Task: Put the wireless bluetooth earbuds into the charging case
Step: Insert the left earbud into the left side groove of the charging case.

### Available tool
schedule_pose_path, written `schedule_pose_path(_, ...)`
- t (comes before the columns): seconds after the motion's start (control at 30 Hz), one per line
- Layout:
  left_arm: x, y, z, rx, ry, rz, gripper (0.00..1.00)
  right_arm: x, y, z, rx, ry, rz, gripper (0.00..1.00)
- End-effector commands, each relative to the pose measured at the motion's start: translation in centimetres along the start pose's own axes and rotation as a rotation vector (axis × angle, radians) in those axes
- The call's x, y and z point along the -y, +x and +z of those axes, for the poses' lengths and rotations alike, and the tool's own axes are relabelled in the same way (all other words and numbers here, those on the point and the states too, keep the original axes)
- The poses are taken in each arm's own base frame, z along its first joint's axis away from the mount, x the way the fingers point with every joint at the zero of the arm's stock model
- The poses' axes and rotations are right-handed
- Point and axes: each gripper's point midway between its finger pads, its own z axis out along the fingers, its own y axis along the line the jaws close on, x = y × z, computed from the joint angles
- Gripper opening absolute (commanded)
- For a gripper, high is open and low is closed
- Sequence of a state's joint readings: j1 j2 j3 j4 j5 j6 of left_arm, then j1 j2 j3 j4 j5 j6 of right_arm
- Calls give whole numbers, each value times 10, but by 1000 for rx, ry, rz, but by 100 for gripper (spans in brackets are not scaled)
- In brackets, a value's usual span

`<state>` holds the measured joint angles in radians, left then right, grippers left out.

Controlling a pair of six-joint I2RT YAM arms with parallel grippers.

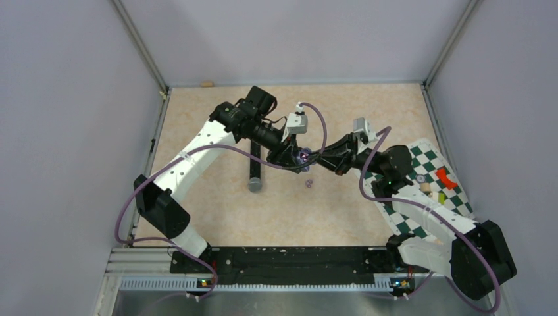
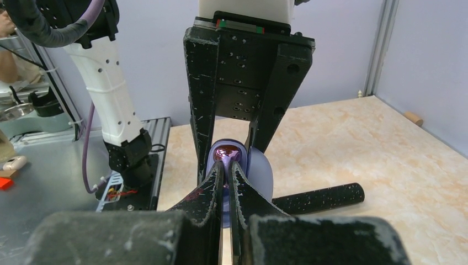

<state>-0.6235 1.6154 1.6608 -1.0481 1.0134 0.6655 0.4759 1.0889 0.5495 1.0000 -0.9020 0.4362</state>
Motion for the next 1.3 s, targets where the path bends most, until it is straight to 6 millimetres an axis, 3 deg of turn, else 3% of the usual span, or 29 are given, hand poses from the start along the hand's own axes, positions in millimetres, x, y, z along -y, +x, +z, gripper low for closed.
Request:
schedule_pose_path(0.0,7,-18,-4,43,12,62,0,-3,0,5,2,-20,-32,0)
schedule_pose_path(0.63,8,-18,-4,43,14,63,0,-4,3,7,-19,-28,-44,0)
schedule_pose_path(0.8,8,-18,-4,43,14,63,0,-6,1,7,-24,-40,-51,16)
schedule_pose_path(1.0,8,-18,-4,44,13,64,0,-7,0,8,-23,-46,-55,21)
schedule_pose_path(1.07,8,-18,-4,44,13,63,0,-8,-1,8,-20,-47,-58,20)
schedule_pose_path(1.27,7,-18,-4,44,13,63,0,-8,-8,9,-3,-39,-51,4)
